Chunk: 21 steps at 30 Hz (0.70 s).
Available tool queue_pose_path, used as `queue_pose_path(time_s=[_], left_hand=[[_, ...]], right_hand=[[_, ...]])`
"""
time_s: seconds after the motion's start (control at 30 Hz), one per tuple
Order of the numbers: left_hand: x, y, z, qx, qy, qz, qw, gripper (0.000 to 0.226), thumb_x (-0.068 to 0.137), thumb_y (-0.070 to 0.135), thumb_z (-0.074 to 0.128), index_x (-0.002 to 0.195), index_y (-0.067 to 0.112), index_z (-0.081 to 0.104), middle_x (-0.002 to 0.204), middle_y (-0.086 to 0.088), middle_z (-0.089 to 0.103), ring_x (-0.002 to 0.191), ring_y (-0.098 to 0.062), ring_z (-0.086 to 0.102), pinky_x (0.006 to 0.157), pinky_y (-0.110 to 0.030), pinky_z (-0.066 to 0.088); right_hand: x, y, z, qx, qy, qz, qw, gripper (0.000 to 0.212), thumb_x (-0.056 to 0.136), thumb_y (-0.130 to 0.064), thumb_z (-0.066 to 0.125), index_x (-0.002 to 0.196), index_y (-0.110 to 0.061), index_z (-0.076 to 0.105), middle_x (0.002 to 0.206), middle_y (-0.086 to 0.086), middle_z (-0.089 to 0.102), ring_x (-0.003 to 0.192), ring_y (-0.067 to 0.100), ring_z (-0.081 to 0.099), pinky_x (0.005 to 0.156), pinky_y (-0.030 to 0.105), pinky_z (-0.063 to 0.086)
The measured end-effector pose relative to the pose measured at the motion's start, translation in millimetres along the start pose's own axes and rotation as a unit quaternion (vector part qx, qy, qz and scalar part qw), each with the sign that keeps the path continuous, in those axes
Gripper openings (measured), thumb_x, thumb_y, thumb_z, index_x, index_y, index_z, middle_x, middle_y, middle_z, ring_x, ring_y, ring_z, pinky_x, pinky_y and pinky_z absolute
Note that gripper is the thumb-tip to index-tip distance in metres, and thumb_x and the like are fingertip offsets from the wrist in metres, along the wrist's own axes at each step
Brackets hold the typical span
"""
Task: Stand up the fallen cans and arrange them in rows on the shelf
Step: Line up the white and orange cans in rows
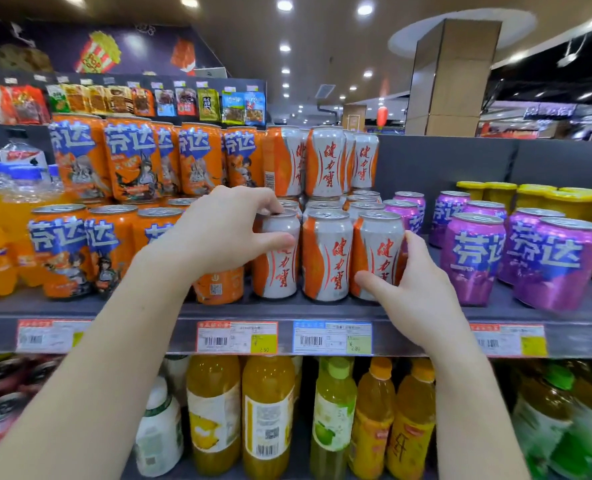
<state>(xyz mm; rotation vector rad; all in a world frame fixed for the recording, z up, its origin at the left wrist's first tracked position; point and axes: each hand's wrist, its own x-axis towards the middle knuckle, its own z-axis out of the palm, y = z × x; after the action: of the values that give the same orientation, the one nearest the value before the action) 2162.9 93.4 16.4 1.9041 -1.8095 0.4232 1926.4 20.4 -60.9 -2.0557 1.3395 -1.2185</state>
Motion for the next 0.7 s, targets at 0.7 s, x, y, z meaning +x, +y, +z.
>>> queue_pose_path(time_s=[0.7], left_hand=[[-1, -10, -12, -0.088, -0.069, 0.037, 0.993, 0.043, 0.091, 0.038, 0.073, 0.131, 0.047, 0.061, 0.133, 0.025, 0.06, 0.123, 0.004, 0.053, 0.1, -0.028, 0.044]], right_hand=[[3, 2, 3, -0.021, 0.0, -0.014, 1.0, 0.061, 0.088, -0.042, 0.075, 0.135, -0.032, 0.038, 0.132, -0.011, 0.06, 0.122, 0.019, 0.059, 0.088, 0.039, 0.05]])
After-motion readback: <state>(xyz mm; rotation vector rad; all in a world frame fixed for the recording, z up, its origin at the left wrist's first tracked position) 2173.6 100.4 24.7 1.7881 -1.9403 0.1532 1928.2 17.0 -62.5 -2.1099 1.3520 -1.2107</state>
